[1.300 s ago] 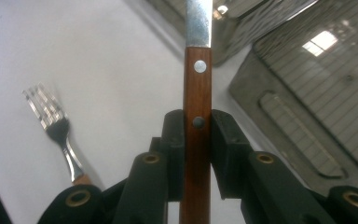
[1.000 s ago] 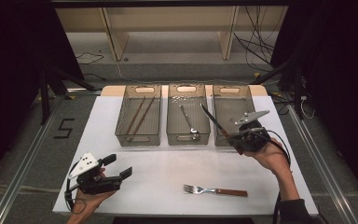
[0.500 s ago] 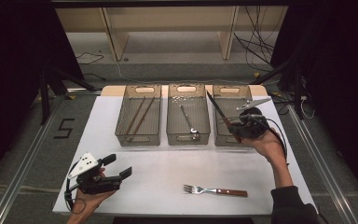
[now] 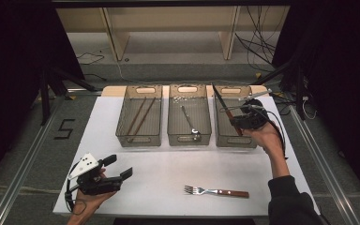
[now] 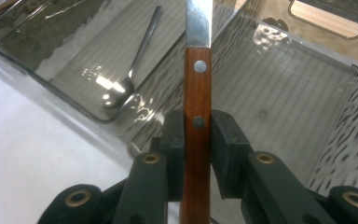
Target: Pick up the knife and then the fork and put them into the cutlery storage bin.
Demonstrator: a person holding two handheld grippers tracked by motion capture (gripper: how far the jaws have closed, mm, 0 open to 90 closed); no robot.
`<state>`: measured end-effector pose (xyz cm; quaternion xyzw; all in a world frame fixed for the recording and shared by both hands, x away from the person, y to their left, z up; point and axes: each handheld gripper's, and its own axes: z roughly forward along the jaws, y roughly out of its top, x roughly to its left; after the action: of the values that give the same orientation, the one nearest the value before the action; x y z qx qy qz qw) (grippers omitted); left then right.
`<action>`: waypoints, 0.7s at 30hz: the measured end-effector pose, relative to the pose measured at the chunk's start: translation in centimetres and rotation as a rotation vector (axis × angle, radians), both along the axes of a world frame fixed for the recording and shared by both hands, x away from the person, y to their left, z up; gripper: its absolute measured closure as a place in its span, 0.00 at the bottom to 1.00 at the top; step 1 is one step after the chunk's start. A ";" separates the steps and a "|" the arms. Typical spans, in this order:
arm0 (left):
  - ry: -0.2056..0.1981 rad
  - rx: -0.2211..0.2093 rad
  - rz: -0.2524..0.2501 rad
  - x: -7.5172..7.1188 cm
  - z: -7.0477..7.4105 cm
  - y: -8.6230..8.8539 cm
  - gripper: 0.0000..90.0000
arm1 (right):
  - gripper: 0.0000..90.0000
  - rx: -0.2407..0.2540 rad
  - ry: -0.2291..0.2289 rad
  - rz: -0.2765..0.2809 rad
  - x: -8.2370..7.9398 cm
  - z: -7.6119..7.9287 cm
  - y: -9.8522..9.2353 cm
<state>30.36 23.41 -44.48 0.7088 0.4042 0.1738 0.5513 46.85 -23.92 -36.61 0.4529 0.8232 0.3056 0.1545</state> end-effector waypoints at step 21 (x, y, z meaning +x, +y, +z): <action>0.000 0.000 -0.002 0.0 0.0 0.1 0.17 | 0.85 -0.004 0.082 -0.126 2.9 -1.9 -0.6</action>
<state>30.40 23.47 -44.49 0.7091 0.4036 0.1732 0.5516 49.71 -24.51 -38.55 0.5154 0.7994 0.2749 0.1405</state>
